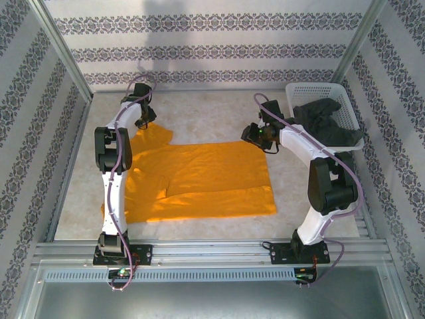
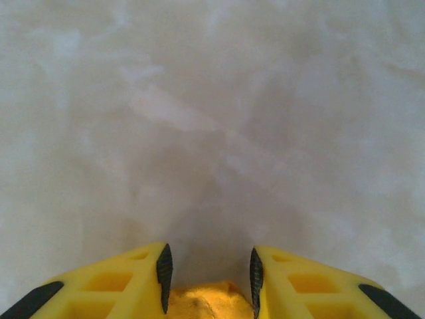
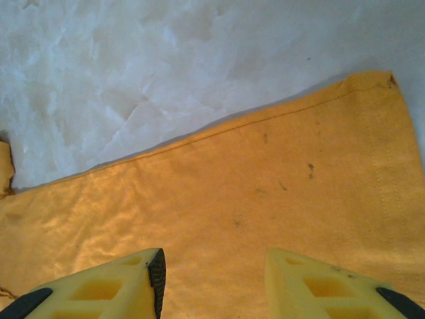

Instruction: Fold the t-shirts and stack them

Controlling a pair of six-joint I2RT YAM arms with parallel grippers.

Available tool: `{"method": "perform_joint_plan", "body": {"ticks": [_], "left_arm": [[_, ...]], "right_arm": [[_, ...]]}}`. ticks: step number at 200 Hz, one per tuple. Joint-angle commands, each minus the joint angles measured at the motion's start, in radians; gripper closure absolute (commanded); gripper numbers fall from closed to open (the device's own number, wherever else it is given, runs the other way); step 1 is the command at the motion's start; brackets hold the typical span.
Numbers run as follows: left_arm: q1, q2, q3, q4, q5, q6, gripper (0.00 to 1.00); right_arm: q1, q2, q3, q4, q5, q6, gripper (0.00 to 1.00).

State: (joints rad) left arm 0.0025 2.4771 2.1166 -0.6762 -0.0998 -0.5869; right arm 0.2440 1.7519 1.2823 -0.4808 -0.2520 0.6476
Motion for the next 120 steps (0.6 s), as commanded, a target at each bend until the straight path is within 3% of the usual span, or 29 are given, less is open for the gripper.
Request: {"method": "perform_joint_plan", "body": {"ticks": [1, 30, 48, 77, 120], "left_arm": [[-0.01, 0.027, 0.014, -0.12, -0.016, 0.004, 0.69], [-0.011, 0.018, 0.015, -0.121, -0.013, 0.014, 0.92], [-0.018, -0.017, -0.001, -0.116, -0.029, 0.025, 1.0], [-0.023, -0.096, -0.06, -0.099, -0.014, 0.024, 1.0], [-0.032, -0.188, -0.172, -0.059, 0.071, 0.014, 1.0]], "right_arm": [[-0.008, 0.03, 0.032, -0.01, 0.006, 0.002, 0.56], [-0.011, 0.052, 0.047, -0.027, 0.086, 0.03, 0.56], [-0.011, 0.076, 0.069, -0.065, 0.212, 0.074, 0.55], [-0.014, 0.145, 0.126, -0.116, 0.388, 0.137, 0.55], [-0.032, 0.305, 0.287, -0.167, 0.412, 0.101, 0.56]]}}
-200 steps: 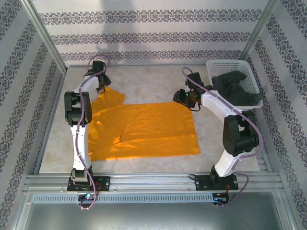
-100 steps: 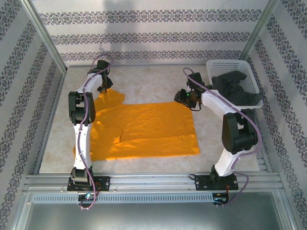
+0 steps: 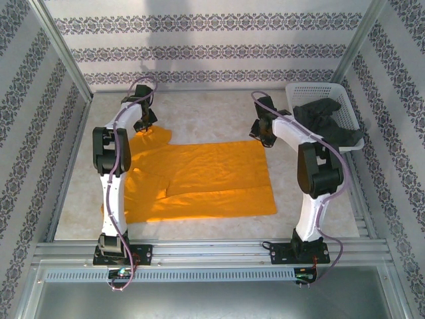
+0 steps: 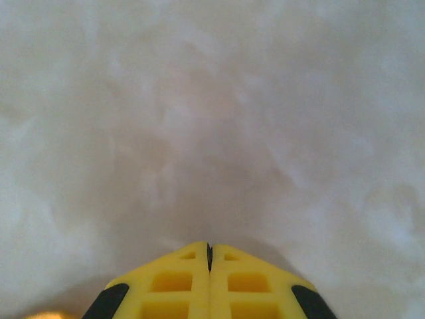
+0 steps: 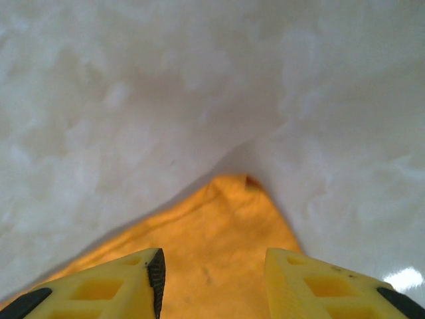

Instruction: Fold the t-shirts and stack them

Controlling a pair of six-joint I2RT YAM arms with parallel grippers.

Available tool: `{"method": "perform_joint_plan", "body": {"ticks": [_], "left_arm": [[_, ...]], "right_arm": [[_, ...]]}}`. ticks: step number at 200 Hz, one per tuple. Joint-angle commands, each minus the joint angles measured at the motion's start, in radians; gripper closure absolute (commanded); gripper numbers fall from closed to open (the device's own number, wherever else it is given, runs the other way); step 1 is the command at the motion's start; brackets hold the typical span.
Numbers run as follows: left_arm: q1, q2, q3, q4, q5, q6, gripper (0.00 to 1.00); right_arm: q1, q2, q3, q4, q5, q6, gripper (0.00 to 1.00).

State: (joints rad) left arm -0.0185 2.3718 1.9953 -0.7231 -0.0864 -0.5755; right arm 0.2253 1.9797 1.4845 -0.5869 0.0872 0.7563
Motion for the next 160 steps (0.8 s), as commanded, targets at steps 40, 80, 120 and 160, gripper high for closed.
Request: {"method": "perform_joint_plan", "body": {"ticks": [40, 80, 120, 160], "left_arm": [[-0.021, -0.156, -0.121, 0.014, 0.123, -0.02, 1.0], [-0.024, -0.202, -0.16, 0.011, 0.155, -0.036, 1.0], [-0.026, -0.222, -0.181, 0.003, 0.173, -0.038, 1.0], [-0.027, -0.247, -0.201, -0.006, 0.183, -0.047, 1.0]], "right_arm": [[-0.029, 0.182, 0.193, -0.142, 0.083, -0.041, 0.57], [-0.035, 0.249, 0.267, -0.186, 0.027, -0.06, 0.63], [-0.036, 0.251, 0.252, -0.195, 0.014, -0.046, 0.7], [-0.035, 0.243, 0.244, -0.197, 0.02, -0.05, 0.8]]}}
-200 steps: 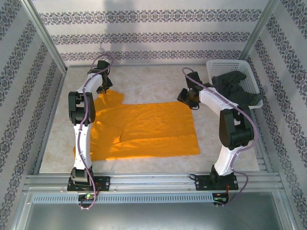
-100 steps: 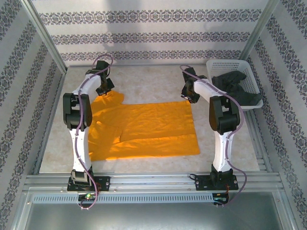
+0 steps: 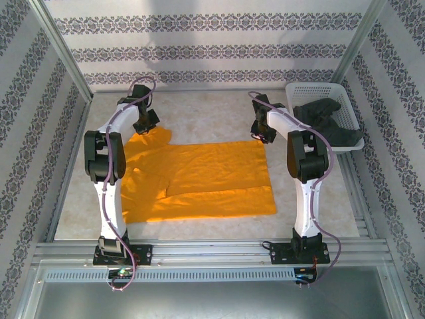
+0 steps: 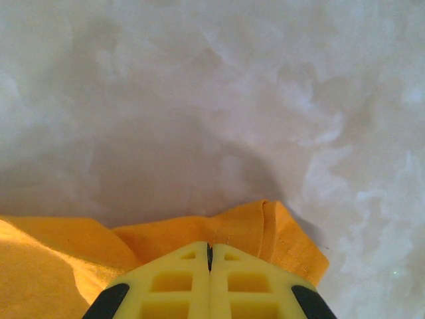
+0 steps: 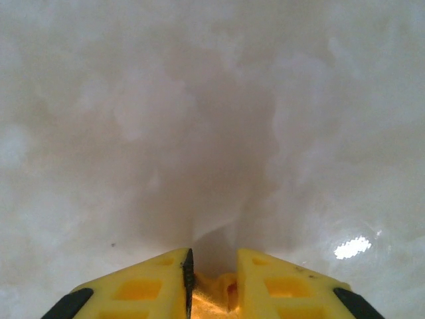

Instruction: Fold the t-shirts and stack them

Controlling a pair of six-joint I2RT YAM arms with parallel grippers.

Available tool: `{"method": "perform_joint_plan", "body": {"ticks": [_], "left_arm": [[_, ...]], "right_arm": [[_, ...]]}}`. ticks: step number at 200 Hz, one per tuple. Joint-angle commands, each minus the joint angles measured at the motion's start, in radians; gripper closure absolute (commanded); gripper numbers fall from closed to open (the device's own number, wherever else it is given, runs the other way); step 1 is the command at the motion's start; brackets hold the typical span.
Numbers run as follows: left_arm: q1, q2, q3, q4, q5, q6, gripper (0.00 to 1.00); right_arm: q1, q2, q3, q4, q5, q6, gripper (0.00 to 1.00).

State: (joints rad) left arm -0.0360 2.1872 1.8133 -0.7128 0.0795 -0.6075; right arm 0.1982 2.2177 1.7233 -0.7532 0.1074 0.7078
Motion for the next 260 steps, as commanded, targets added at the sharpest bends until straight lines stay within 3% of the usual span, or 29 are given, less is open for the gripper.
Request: {"method": "perform_joint_plan", "body": {"ticks": [1, 28, 72, 134, 207, 260], "left_arm": [[-0.01, -0.063, -0.02, -0.017, 0.017, -0.015, 1.0], [-0.01, -0.091, -0.022, -0.053, 0.033, -0.021, 1.0], [-0.016, -0.211, -0.089, -0.144, 0.051, -0.046, 1.0], [-0.033, -0.529, -0.381, -0.169, 0.039, -0.115, 1.0], [-0.038, -0.939, -0.659, -0.282, -0.016, -0.193, 1.0], [-0.037, -1.149, -0.811, -0.381, -0.047, -0.241, 1.0]], "right_arm": [[-0.008, 0.005, 0.005, -0.031, 0.0, -0.002, 0.81], [-0.008, -0.003, 0.006, -0.022, 0.006, -0.03, 1.0], [-0.006, -0.082, -0.046, 0.047, 0.017, -0.11, 1.0], [0.011, -0.229, -0.142, 0.09, -0.004, -0.191, 1.0], [0.017, -0.47, -0.423, 0.129, 0.001, -0.153, 1.0], [0.046, -0.617, -0.62, 0.131, -0.007, -0.124, 1.0]]}}
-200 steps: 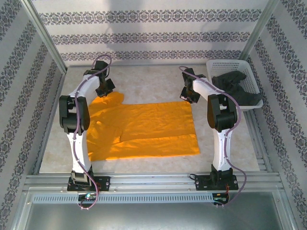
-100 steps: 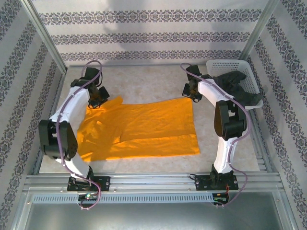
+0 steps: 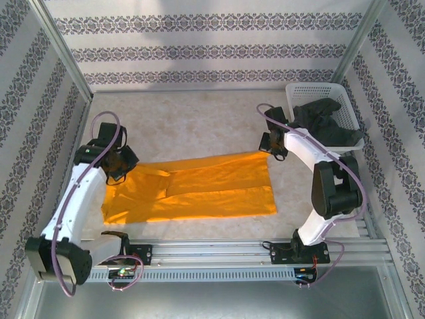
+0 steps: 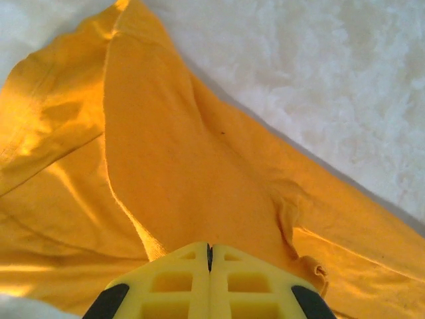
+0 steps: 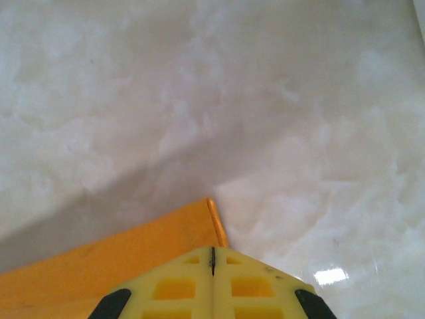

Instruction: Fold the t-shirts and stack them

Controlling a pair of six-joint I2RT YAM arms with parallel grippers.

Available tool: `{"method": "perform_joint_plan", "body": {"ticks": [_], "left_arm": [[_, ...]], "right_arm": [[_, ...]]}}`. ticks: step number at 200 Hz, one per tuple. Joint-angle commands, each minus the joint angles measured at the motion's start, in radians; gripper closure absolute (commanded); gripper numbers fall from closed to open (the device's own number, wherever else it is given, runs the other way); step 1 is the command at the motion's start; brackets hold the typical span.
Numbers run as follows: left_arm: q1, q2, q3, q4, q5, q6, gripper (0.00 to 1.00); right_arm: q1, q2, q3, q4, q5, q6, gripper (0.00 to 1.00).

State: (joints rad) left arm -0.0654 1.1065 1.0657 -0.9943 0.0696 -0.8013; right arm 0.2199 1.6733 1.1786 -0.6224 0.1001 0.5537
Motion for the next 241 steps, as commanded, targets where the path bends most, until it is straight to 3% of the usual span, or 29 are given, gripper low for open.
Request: {"method": "perform_joint_plan", "body": {"ticks": [1, 68, 241], "left_arm": [[-0.008, -0.071, -0.066, -0.101, -0.038, -0.048, 1.0], [-0.007, -0.191, -0.149, -0.17, -0.08, -0.075, 1.0], [-0.007, -0.24, -0.251, -0.213, -0.145, -0.089, 1.0]], "right_arm": [[0.025, -0.076, -0.079, 0.0, 0.001, 0.03, 1.0], [0.066, -0.169, -0.242, -0.016, 0.018, 0.049, 1.0], [0.116, -0.243, -0.342, -0.075, 0.062, 0.08, 1.0]]}}
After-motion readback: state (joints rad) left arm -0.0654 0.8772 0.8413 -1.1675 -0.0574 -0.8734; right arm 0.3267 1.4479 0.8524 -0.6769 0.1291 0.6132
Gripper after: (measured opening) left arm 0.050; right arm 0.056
